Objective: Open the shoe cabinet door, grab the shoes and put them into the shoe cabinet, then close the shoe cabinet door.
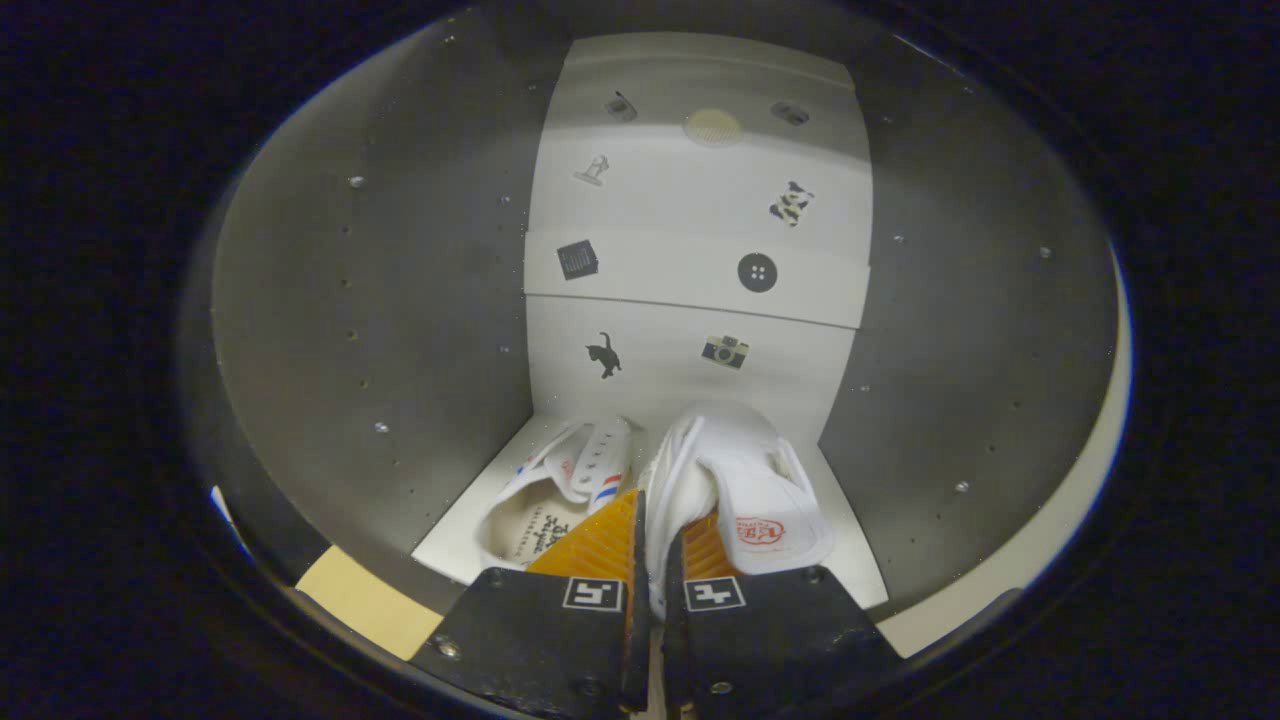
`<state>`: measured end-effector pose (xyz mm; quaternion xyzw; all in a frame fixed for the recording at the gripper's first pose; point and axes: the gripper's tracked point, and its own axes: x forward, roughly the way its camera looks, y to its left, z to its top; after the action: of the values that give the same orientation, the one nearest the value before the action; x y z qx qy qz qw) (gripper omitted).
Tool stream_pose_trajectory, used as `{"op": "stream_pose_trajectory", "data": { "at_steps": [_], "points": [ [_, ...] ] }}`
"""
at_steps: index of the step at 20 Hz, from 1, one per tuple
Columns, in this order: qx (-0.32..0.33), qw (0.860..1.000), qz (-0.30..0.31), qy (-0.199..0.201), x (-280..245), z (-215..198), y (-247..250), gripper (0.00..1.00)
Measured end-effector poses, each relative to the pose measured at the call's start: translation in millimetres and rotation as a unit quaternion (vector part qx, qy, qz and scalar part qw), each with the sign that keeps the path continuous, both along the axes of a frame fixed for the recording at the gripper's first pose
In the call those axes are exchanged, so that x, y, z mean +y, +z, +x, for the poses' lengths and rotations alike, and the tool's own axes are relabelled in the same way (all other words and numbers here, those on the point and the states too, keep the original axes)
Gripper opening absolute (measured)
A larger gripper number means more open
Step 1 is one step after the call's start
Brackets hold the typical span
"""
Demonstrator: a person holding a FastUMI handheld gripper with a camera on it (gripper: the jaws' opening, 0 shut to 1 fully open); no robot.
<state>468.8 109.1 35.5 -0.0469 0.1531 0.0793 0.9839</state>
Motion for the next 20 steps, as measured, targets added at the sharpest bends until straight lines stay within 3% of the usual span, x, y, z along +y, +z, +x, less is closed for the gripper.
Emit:
{"op": "stream_pose_trajectory", "data": {
  "at_steps": [8, 12, 20],
  "points": [
    [0.058, 0.998, -0.006, -0.008, -5, 63, -24, 0.09],
    [0.103, 0.995, 0.012, -0.002, 2, 69, -41, 0.1],
    [0.097, 0.995, 0.023, -0.019, -2, 69, -38, 0.18]
  ]
}}
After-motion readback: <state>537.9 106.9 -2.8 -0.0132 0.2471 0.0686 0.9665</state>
